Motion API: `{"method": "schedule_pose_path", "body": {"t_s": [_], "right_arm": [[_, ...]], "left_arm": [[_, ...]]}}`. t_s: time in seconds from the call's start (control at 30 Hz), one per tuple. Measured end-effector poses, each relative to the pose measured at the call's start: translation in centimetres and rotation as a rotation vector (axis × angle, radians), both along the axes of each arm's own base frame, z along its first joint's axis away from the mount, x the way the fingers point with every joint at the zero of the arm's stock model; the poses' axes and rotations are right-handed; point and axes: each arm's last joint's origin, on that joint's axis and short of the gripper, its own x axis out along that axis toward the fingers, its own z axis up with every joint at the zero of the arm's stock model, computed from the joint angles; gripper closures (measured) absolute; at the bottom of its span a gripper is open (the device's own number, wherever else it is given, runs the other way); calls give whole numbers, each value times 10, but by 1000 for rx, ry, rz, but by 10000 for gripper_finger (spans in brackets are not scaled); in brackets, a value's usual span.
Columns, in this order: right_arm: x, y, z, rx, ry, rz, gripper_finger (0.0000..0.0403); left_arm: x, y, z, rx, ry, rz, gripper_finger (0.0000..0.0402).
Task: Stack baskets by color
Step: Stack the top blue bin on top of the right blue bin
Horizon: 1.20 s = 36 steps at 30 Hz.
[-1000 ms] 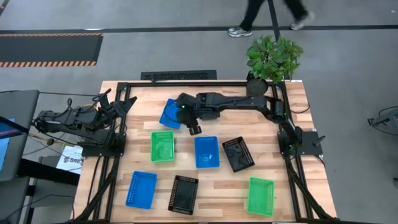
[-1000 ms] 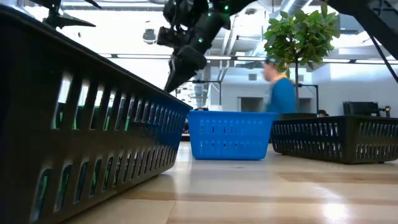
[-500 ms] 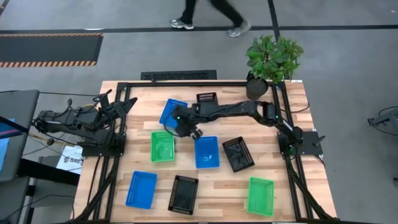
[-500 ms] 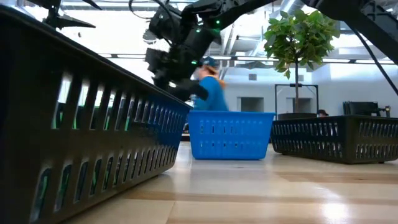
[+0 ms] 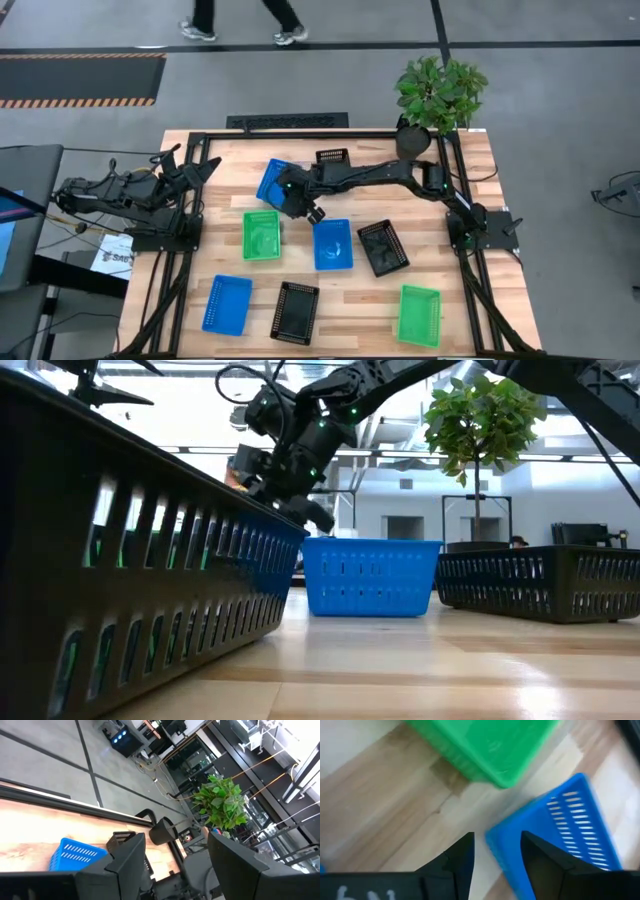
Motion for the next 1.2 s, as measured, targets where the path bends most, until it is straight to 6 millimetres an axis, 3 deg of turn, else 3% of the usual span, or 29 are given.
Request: {"method": "schedule_pose_path", "body": {"t_s": [0.37,0.7,0.83,0.93,1.0,1.1,1.2], "right_arm": [[0,-8,-6,-29,-28,-17,243],[-3,-8,-31,-47,26,-31,274],[-2,-9,-31,-116,29,-59,303],[-3,-7,-33,-136,48,-65,351],[-2,-6,-29,-150,56,-74,385],[2,-4,-9,-168,31,-83,389],[-2,-2,28,-159,3,-114,395]], "left_arm": [[0,0,0,0,0,0,198],[0,0,0,0,-1,0,198],[0,0,0,1,0,0,198],[0,0,0,1,0,1,198],[0,0,0,1,0,1,198],[0,0,0,1,0,1,198],[0,0,0,4,2,1,198]]}}
